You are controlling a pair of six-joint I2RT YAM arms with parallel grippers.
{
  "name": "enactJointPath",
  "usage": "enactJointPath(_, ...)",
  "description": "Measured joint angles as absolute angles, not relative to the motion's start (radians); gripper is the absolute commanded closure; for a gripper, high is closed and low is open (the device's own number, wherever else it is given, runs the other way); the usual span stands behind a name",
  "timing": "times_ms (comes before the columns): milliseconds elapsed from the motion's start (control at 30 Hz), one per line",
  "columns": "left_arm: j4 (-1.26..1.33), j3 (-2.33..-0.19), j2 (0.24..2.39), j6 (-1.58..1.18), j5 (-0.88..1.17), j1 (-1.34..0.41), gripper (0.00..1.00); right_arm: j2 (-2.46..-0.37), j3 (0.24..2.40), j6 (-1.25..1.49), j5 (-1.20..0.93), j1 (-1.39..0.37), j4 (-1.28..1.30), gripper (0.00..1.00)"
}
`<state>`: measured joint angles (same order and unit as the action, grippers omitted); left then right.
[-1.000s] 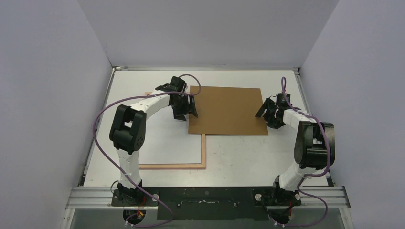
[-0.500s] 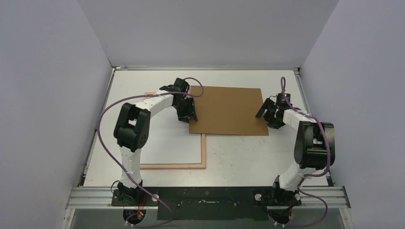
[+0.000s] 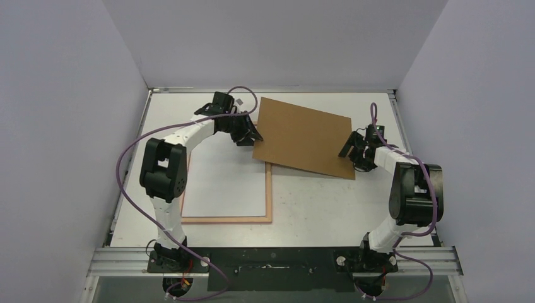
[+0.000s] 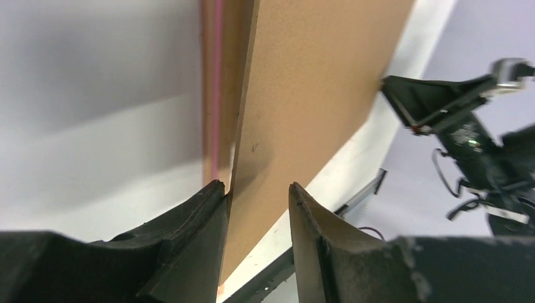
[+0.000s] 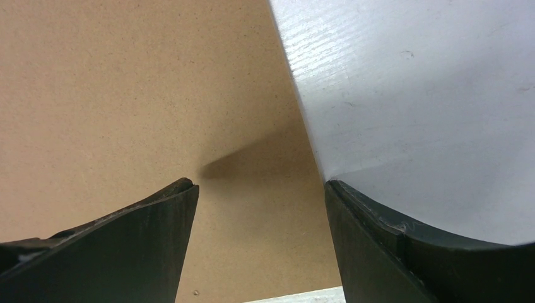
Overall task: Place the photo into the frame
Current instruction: Turn over the photo frame item at the center of the board.
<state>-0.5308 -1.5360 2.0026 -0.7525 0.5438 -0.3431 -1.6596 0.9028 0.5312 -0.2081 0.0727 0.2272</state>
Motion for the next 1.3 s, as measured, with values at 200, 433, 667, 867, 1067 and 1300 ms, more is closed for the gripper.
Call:
enactJointPath(200,-0.425,-1.536,1.984,-0.79,0.66,-0.327,0.71,-1.647,0.89,0.526,-0.193,0.073,0.225,0.25)
enactJointPath(433,-0.38,-1.536,1.984,-0.81,0.759,-0.336,0.76,-1.645,0.887,0.527,-0.194,0.073,0.225,0.25)
enactJointPath(667,-0.371,-1.539,1.984,-0.816,0.793,-0.343,1.0,-1.644,0.887,0.528,-0.207,0.078,0.226,0.26)
enactJointPath(867,-0.381,-1.584,1.984,-0.806,0.815,-0.34,1.0,-1.611,0.886,0.548,-0.227,0.078,0.273,0.2)
enactJointPath(1067,-0.401,-1.616,1.984,-0.846,0.818,-0.325,1.0,-1.449,0.879,0.535,-0.233,0.064,0.375,0.16)
enactJointPath(1300,-0.427,-1.641,1.967,-0.949,0.79,-0.282,1.0,-1.256,0.879,0.407,-0.252,-0.096,0.304,0.18)
